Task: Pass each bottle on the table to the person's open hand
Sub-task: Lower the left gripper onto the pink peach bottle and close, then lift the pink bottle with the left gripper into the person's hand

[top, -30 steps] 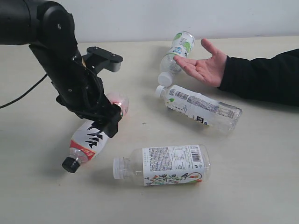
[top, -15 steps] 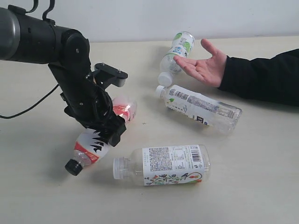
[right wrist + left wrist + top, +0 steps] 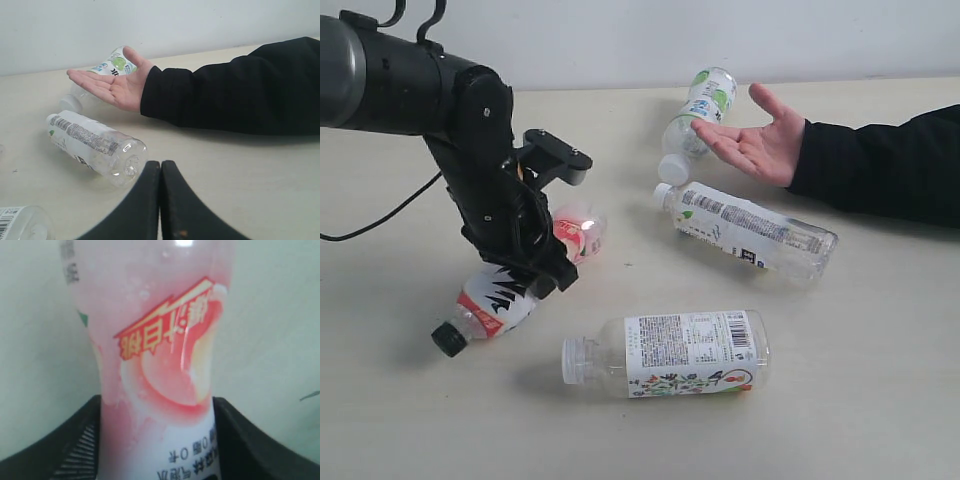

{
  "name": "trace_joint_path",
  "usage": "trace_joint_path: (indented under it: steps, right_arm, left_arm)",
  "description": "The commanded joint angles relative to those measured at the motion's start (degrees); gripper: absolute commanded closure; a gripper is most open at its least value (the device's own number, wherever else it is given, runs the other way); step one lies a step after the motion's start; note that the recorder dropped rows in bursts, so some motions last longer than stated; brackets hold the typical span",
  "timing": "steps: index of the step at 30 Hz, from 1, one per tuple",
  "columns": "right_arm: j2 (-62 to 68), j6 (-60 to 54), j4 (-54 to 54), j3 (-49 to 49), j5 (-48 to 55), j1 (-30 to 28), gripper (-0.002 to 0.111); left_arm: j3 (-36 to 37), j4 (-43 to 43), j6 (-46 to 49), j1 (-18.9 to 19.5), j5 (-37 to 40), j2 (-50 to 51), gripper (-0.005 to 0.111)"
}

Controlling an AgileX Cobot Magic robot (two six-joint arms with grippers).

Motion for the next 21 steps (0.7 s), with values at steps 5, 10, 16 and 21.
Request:
trace_joint_path:
  steps: [5, 10, 16, 21]
  right_arm:
    - [-0.1, 0.0, 0.2, 0.3, -0.7, 0.0, 0.108]
    - [-0.1, 0.0, 0.2, 0.3, -0.7, 0.0, 0.108]
    - [-0.1, 0.0, 0.2, 0.3, -0.7, 0.0, 0.108]
    - [-0.1, 0.0, 0.2, 0.3, -0.7, 0.0, 0.108]
  left_arm:
    - [-11.6, 0.3, -6.2, -0.1, 5.9, -2.1, 0.107]
    - [-20.3, -8.6, -6.4, -0.4, 5.1, -2.4, 0.107]
    - [-25.3, -31.5, -2.2, -1.1, -7.7, -2.0, 0.107]
    - [-25.7, -33.1, -7.3, -5.0, -19.9, 1.7, 0.107]
